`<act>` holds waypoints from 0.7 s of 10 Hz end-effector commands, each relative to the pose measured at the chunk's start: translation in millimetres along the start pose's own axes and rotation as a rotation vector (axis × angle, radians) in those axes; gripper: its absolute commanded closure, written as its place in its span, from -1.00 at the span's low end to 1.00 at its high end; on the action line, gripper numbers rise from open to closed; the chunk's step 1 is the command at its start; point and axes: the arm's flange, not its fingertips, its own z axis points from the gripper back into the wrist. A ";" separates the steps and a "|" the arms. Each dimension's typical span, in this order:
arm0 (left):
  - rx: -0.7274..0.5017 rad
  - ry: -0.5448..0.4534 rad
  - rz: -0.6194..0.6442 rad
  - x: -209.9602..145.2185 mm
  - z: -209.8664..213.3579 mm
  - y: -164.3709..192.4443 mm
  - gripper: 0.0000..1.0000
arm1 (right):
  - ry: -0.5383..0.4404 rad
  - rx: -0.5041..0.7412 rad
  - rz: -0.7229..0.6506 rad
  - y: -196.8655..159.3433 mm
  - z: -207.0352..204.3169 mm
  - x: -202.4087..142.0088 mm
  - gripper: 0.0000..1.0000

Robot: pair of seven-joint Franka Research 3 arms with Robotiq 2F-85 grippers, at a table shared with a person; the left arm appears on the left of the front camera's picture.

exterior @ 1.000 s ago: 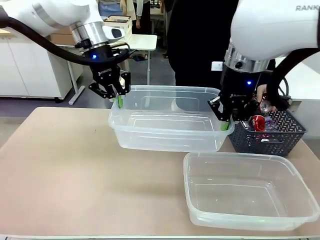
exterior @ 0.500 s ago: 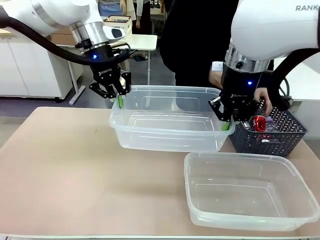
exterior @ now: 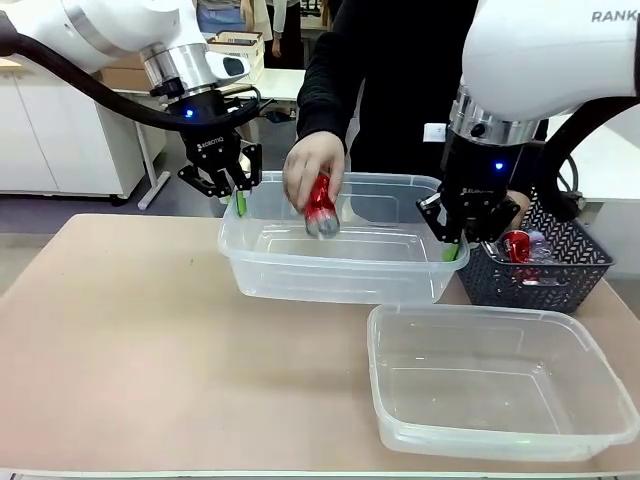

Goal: Sort the waste into each basket.
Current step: Offer the picked Organizing box to the human.

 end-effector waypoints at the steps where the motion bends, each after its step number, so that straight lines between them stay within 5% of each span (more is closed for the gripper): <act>1: -0.005 -0.017 -0.011 -3.9 1.3 -2.3 0.87 | 0.007 0.001 0.020 6.1 2.5 -2.6 0.89; 7: -0.005 -0.017 -0.011 -3.9 1.3 -2.3 0.87 | 0.007 0.001 0.020 6.1 2.5 -2.6 0.89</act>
